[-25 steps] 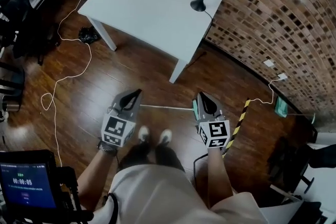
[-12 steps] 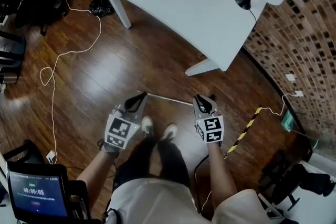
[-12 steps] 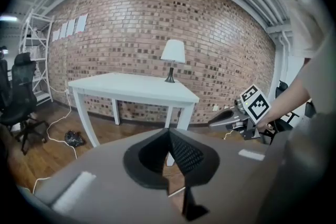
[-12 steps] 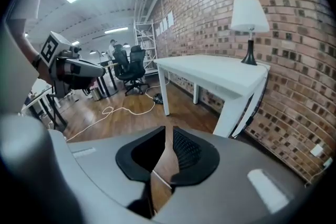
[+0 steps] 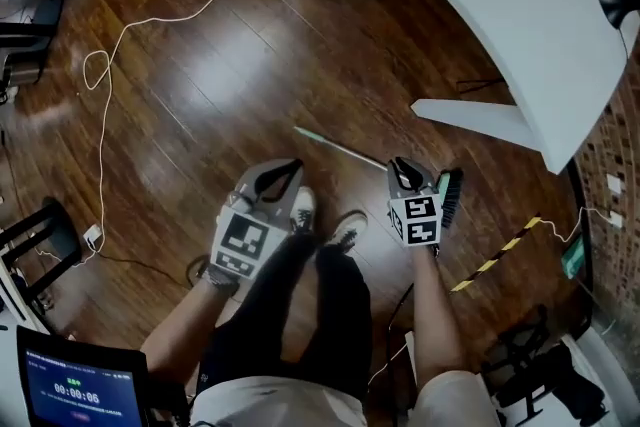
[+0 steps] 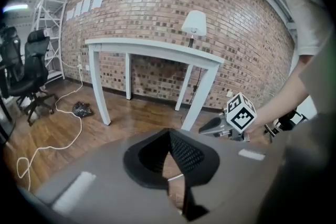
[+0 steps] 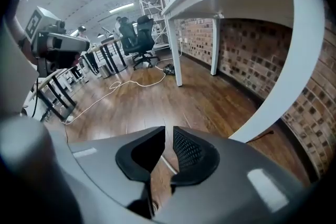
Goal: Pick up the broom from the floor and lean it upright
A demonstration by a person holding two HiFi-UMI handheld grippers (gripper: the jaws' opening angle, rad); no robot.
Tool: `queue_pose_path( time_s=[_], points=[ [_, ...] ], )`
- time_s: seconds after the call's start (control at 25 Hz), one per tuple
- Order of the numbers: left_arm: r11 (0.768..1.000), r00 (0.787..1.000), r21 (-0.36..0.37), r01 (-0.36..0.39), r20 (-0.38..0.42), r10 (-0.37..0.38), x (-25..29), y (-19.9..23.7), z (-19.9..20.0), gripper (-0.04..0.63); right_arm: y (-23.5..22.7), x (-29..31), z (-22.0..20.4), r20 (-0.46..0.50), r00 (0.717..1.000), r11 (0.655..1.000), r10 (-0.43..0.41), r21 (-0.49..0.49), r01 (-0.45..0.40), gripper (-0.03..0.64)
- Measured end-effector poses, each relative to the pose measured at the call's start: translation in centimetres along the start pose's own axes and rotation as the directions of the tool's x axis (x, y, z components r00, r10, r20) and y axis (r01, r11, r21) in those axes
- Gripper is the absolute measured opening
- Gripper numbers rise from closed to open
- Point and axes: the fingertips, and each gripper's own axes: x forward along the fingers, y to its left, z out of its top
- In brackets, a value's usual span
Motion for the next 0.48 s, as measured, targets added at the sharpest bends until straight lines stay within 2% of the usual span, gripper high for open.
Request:
queue_pose_path(
  time_s=[0.2,0.36,0.48],
  points=[
    [0.999,1.0,-0.038,-0.008,-0.002,0.008,3.9,1.7,-3.4,0.0,1.8,5.4,-2.0,-0.027,0.999,1.0,0.028,0.004,-0.028,0.061],
    [0.996,1.0,-0.087,0.007,-0.01,-0.007,9.1,3.0,-8.4,0.0,1.4,11.0,-6.9,-0.077,0.996,0.999,0.036,0.001,-0.036,0.07],
    [0.99,1.0,-0.141,-0.01,-0.011,0.008,12.3,4.4,-12.1,0.0,1.3,15.4,-10.3,-0.09,0.994,0.998,0.061,0.015,-0.06,0.075]
  ],
)
